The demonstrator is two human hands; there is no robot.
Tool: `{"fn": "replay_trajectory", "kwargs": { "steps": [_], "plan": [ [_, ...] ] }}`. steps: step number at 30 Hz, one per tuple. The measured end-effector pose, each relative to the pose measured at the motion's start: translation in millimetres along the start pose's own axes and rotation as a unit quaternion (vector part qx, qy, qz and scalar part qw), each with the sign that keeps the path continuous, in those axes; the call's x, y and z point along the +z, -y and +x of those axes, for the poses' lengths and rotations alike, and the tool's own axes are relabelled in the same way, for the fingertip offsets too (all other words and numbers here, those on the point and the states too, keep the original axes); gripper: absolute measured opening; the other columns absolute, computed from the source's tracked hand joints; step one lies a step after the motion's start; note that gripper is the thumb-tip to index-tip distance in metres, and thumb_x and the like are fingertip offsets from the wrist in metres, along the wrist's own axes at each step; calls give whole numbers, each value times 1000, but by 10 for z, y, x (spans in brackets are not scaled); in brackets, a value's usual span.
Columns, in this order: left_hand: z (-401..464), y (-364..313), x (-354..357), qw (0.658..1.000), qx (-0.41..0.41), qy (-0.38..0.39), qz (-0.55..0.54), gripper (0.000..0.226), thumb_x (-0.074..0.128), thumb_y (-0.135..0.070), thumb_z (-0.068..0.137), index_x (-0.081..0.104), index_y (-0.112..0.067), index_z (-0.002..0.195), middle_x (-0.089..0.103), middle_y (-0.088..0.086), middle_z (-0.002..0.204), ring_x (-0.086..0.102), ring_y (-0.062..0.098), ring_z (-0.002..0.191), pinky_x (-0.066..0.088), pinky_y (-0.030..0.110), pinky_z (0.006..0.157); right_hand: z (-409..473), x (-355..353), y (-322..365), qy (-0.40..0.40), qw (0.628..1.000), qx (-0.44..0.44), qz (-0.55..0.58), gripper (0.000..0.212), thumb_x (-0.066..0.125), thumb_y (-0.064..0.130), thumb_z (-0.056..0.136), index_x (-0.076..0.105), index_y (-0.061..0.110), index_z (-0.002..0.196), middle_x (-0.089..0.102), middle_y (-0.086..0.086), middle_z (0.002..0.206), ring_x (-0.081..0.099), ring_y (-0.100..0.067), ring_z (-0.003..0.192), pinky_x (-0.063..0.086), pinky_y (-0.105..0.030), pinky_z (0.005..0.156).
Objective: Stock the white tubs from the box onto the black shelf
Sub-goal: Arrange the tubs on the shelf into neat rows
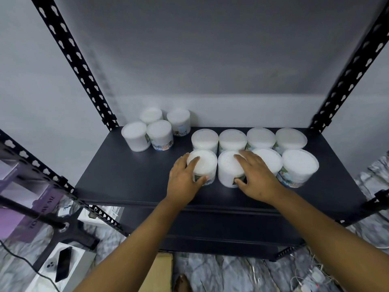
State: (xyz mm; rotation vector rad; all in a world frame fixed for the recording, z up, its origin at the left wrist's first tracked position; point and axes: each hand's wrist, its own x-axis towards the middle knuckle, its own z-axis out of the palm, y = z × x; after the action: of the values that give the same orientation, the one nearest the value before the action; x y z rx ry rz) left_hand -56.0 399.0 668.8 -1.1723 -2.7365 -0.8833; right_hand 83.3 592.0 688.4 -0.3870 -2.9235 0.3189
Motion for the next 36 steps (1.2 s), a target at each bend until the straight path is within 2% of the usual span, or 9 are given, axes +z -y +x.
{"fn": "replay_trajectory", "kwargs": {
  "steps": [3,7,10,13,18,22,27,32,36],
  "plan": [
    [-11,33,6,1000,12,2,5,49,64,-37,88,56,-16,131,42,14,146,34,35,136,31,52,110,-1,-5,-13,10,1000,-10,-9,60,60,21,86,39,9,141,34,-12,149,28,-28,138,12,-34,117],
    [-41,62,0,1000,21,0,5,47,61,-34,91,54,-16,133,38,12,149,28,35,140,27,50,112,13,4,-16,-5,1000,6,-9,61,66,39,83,48,11,134,45,-10,138,37,-28,128,28,-36,110],
    [-36,13,-20,1000,12,0,15,56,63,-41,88,49,-18,137,36,10,150,26,31,141,23,45,113,-9,10,0,-10,1000,5,-12,64,65,42,84,46,12,136,37,-12,145,31,-30,135,23,-37,114],
    [-26,5,-22,1000,11,8,26,51,62,-39,89,52,-19,135,38,9,149,28,30,140,21,42,113,-30,16,-7,1,1000,-13,-21,58,61,27,87,43,8,139,36,-15,147,30,-32,137,16,-39,116],
    [-49,33,-9,999,31,12,13,44,60,-29,91,55,-14,133,39,13,148,30,35,139,28,48,112,-19,19,-39,-20,999,-6,-28,51,73,27,78,58,5,122,55,-18,125,52,-38,114,38,-45,102],
    [-46,-24,-21,1000,20,-8,20,51,67,-34,85,55,-14,131,43,15,143,36,31,134,29,46,109,-29,22,-26,-25,999,-12,-32,55,71,30,79,55,6,127,50,-20,133,45,-38,124,30,-47,109],
    [-30,17,-19,999,31,20,24,42,61,-28,91,57,-15,131,45,13,143,35,35,136,28,46,111,-18,19,-23,-29,999,-9,-39,50,72,25,77,59,5,121,56,-18,122,53,-38,112,37,-46,102],
    [-24,-12,-34,999,25,9,26,51,63,-36,88,53,-15,134,43,12,144,33,31,137,27,45,113,-27,38,-4,-28,999,-3,-35,54,69,30,81,55,6,127,49,-19,134,44,-37,125,29,-46,110],
    [-12,1,-41,999,31,25,32,45,57,-37,90,59,-14,128,49,12,140,38,34,134,31,48,110,-22,49,-9,-28,999,-6,-38,52,70,28,80,57,5,125,53,-18,129,50,-37,119,32,-47,108]
  ]
}}
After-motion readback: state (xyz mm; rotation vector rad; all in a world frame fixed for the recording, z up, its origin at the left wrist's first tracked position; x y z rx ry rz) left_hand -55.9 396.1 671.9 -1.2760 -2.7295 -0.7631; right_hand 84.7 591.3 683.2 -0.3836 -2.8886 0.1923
